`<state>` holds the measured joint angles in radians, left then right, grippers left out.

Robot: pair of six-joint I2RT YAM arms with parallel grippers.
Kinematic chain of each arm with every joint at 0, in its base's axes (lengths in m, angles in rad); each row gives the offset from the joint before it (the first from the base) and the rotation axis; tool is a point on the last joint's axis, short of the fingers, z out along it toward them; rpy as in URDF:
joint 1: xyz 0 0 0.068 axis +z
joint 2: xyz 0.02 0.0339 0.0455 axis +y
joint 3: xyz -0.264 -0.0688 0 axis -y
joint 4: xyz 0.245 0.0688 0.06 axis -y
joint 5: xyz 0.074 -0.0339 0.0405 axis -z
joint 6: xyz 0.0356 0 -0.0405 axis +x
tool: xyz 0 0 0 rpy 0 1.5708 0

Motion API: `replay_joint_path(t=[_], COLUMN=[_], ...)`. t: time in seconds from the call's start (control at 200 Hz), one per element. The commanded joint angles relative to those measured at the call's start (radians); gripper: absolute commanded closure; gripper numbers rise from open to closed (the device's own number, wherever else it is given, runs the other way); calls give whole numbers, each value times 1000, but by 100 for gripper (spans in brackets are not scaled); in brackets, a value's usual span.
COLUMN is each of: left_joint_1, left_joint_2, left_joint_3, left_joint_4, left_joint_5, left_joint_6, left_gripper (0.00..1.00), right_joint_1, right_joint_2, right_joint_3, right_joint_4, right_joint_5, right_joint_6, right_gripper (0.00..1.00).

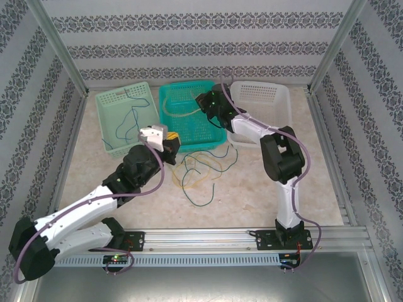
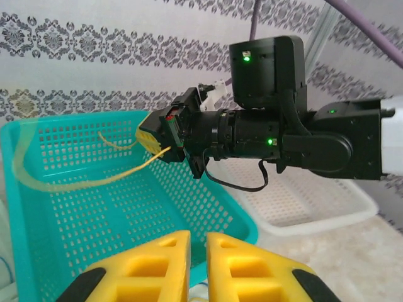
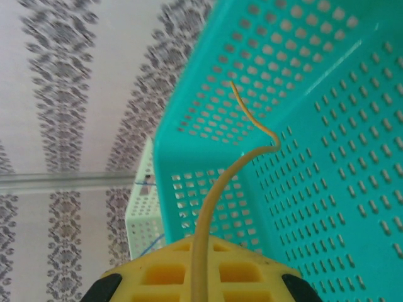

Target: Untangle the cables

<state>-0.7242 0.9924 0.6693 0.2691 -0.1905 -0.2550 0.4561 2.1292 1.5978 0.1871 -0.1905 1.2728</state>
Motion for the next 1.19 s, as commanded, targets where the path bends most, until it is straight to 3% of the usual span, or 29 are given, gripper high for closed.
replay_joint_path(t=[0.0,0.185,0.53,0.819,0.879,1.004,1.119,1.189], left_joint_1=[15,49,91,95,97,96,97,97], left_joint_2=[18,-19,-182,-174,-163,-141,-131,-133], left_joint_3=[54,69,0,1,5,18,32,30], left_joint_4=[-16,-85,-181,-204,-205,-220,-247,-254], left_joint_5=[-36,-78,-127,-102,-98,-92,-92,-95], left_joint_6=[76,79,37,20,20,9,6,6], left_gripper=[85,76,60,58,57,54,50,48], right_joint_1=[-2,-4,-23,-45,-45,-39,-49,-63], right_joint_2=[46,99,49,56,71,135,149,132], right_joint_3=[126,273,272,297,323,433,480,472], right_joint_4=[-77,-322,-417,-554,-576,-699,-777,-783], right_joint_5=[-110,-136,-106,-97,-114,-154,-147,-155], right_joint_6=[-23,-206,-388,-487,-494,-533,-559,-559], right_gripper=[100,100,100,99,90,42,34,23])
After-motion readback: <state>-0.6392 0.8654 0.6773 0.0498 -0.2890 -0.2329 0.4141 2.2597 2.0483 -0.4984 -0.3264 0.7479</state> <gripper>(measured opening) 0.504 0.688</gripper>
